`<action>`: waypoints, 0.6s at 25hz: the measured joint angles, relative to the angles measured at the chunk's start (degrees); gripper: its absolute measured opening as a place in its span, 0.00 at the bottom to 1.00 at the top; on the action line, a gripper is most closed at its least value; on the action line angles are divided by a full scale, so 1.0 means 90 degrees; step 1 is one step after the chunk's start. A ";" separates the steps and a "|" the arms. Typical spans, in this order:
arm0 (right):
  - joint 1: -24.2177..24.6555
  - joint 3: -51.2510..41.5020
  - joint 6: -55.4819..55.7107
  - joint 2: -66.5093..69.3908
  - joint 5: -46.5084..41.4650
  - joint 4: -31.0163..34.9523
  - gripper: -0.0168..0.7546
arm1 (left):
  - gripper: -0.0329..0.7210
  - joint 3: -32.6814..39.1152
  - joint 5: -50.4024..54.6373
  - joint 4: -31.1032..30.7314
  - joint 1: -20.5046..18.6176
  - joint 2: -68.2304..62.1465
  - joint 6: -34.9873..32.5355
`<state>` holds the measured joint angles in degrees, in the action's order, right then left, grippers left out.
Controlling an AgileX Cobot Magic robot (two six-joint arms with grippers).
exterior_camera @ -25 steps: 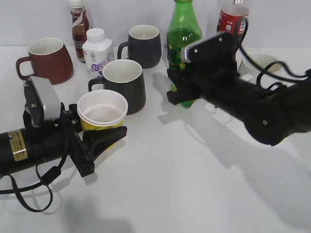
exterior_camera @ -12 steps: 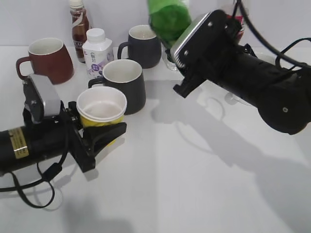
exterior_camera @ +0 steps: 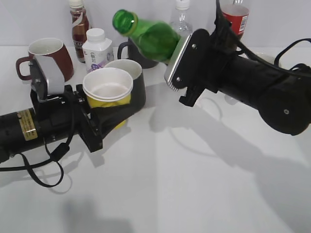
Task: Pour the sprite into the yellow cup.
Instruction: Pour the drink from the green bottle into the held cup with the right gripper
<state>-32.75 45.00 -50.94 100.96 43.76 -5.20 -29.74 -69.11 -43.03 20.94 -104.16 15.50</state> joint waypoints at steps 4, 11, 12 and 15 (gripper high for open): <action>0.0000 0.0000 -0.0438 0.0000 -0.0018 -0.0065 0.49 | 0.60 0.0000 -0.0007 -0.0190 0.0015 0.0000 0.0056; 0.0000 0.0000 -0.1118 0.0000 -0.0018 -0.0186 0.49 | 0.60 0.0000 -0.0007 -0.0234 0.0257 0.0000 0.0061; 0.0000 0.0000 -0.1195 0.0000 -0.0018 -0.0196 0.49 | 0.60 0.0000 -0.0007 -0.0234 0.0257 0.0000 0.0061; 0.0000 0.0000 -0.1402 0.0000 -0.0018 -0.0210 0.49 | 0.60 0.0000 -0.0007 -0.0220 0.0257 0.0000 0.0061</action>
<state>-32.75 45.00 -63.55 100.96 43.59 -7.09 -29.74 -69.17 -45.01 23.24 -104.16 16.05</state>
